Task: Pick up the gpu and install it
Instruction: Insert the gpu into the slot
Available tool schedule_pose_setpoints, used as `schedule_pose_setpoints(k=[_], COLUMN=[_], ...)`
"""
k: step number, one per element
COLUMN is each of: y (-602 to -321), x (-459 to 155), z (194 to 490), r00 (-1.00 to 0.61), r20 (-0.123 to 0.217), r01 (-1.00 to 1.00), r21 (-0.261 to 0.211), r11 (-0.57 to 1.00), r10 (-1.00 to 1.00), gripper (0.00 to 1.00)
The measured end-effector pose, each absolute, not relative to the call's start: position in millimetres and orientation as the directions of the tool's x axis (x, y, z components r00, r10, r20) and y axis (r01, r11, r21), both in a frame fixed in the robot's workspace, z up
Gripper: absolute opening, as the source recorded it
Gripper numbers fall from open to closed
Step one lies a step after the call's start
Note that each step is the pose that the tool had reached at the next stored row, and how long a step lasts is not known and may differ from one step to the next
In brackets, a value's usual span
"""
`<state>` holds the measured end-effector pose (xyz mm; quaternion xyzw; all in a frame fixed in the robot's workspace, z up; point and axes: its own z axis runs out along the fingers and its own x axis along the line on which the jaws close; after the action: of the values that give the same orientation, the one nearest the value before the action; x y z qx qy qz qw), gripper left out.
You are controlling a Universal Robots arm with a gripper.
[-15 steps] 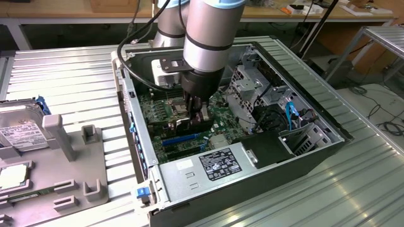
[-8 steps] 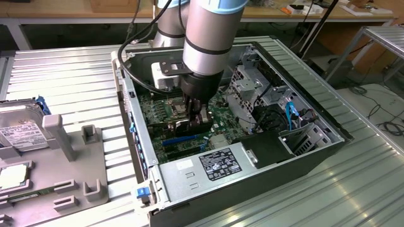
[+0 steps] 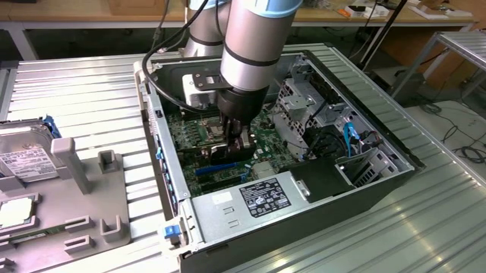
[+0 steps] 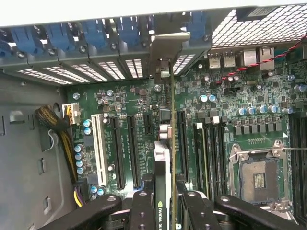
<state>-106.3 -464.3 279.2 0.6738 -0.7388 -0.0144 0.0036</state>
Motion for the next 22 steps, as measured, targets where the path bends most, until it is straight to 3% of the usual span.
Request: schedule_pose_setpoints(k=[22], y=[-462.0], x=[-106.2], z=[275.2], r00=[-0.092], r20=[-0.015], r01=[-0.995], r21=[0.026], r11=[0.091], r10=[-0.996], gripper=[0.27])
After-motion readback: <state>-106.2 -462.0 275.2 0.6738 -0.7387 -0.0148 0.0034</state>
